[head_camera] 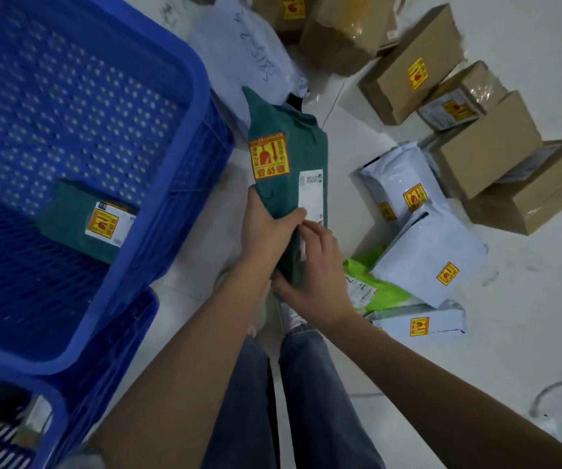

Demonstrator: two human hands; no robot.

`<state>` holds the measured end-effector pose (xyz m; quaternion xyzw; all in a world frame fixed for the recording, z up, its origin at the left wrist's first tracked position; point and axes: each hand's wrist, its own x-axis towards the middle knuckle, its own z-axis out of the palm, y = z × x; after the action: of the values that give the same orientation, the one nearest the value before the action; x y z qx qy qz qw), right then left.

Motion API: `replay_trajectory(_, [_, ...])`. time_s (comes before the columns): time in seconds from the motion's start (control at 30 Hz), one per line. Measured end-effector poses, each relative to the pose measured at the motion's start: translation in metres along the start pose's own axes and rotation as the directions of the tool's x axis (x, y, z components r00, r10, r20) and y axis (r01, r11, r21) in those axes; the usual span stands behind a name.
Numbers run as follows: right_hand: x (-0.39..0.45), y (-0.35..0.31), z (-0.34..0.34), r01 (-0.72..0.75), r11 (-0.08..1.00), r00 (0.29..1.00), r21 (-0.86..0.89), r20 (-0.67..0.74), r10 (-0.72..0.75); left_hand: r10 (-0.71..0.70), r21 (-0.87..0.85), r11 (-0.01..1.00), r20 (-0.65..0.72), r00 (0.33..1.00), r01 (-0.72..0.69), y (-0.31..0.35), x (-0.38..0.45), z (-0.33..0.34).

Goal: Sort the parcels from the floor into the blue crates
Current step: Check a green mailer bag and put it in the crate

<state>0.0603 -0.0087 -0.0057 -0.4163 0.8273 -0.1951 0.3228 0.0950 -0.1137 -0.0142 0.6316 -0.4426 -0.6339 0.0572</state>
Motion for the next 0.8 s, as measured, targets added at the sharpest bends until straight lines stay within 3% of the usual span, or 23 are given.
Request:
replay_trajectory(0.07, [-0.002,-0.002,-0.012,0.009,0.991,0.998,0.133,-0.058,-0.001,-0.015,-0.055,0.998,0.039,0.999,0.017,0.007,-0.003,-0.017])
replay_trajectory(0.17, [0.012,-0.004,-0.035,-0.245,0.885,0.926,0.395,-0.176,0.334,-0.026,-0.228,0.972,0.133,0.991,0.056,0.016,-0.019,-0.038])
replay_trajectory(0.23, [0.026,-0.006,-0.055,-0.486,0.642,0.806,0.593,0.02,0.591,-0.034,-0.295,0.952,0.169,0.985,0.083,0.019,-0.031,-0.049])
replay_trajectory(0.3, [0.038,-0.011,-0.076,-0.593,0.379,0.749,0.711,0.312,0.585,-0.036,-0.358,0.928,0.187,0.982,0.102,0.024,-0.045,-0.059])
replay_trajectory(0.33, [0.041,-0.019,-0.086,-0.619,0.354,0.745,0.701,0.383,0.545,-0.033,-0.4,0.91,0.199,0.979,0.112,0.028,-0.052,-0.064])
replay_trajectory(0.47, [0.047,-0.073,-0.118,-0.518,0.554,0.853,0.652,0.344,0.393,0.041,-0.487,0.87,0.233,0.972,0.08,0.047,-0.075,-0.091])
replay_trajectory(0.57, [0.051,-0.121,-0.127,-0.416,0.597,0.909,0.686,0.286,0.305,0.119,-0.497,0.867,0.226,0.967,0.009,0.067,-0.084,-0.128])
replay_trajectory(0.8, [0.086,-0.233,-0.059,-0.277,0.759,0.938,0.589,0.335,0.083,0.024,-0.443,0.894,-0.109,0.994,-0.07,0.076,-0.064,-0.243])
